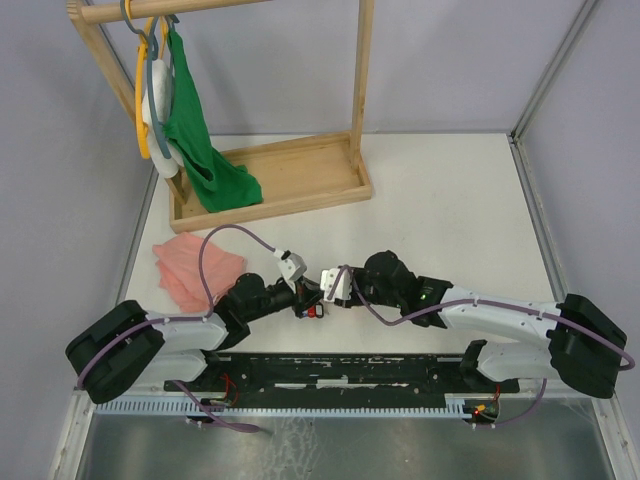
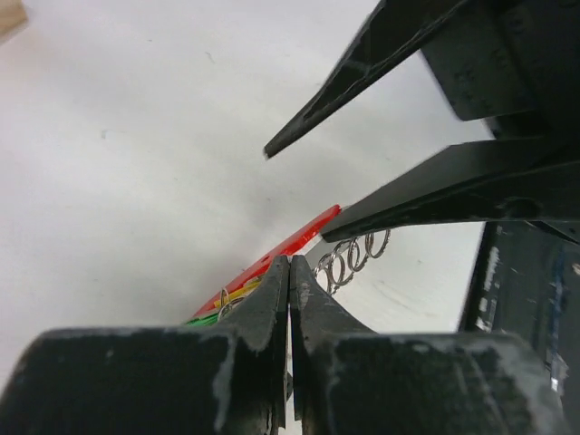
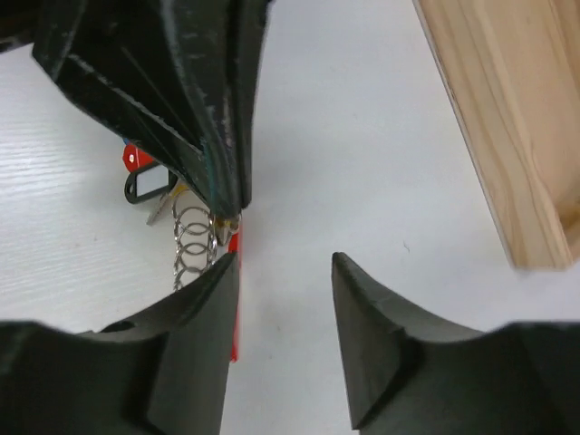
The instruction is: Put the keys on the keyring
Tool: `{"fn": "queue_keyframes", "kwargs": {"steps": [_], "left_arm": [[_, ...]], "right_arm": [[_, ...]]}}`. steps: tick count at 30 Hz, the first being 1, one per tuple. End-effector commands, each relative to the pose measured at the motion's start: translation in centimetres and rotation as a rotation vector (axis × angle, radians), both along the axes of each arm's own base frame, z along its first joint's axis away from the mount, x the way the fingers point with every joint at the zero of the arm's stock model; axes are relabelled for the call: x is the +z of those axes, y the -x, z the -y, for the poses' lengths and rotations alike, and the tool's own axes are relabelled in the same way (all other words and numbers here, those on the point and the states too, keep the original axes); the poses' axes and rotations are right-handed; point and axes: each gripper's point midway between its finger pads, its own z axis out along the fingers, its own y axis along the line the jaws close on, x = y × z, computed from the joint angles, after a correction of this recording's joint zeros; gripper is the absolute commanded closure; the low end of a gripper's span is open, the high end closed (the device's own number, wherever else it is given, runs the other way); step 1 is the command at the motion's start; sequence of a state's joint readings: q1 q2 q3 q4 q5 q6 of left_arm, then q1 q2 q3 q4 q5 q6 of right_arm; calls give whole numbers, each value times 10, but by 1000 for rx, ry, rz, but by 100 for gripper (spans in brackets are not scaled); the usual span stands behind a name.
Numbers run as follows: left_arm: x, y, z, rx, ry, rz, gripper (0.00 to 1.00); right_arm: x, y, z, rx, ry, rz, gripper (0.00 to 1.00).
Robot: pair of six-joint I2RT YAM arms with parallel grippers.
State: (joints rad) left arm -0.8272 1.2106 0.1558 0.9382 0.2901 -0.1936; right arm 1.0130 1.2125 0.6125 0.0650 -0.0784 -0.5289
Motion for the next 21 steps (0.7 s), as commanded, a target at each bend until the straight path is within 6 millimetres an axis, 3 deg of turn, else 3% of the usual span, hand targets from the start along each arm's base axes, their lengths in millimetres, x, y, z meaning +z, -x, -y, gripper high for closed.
{"fn": "queue_keyframes", "kwargs": {"steps": [1, 6, 11, 14, 21], "left_arm": [[27, -43, 8, 125, -8, 127, 97], [30, -81, 20, 208, -32, 124, 97], [28, -121, 28, 286, -18, 57, 94], [30, -135, 31, 311, -3, 33, 85], [35, -134, 25, 355, -2, -74, 64]], "right_arm": [[25, -28, 32, -368, -109, -51, 40], [41, -47, 80, -755, -171, -71, 1], [67, -49, 100, -910, -329, -85, 0], [78, -45, 118, -964, -411, -72, 0], [93, -35, 155, -1080, -446, -54, 0]]}}
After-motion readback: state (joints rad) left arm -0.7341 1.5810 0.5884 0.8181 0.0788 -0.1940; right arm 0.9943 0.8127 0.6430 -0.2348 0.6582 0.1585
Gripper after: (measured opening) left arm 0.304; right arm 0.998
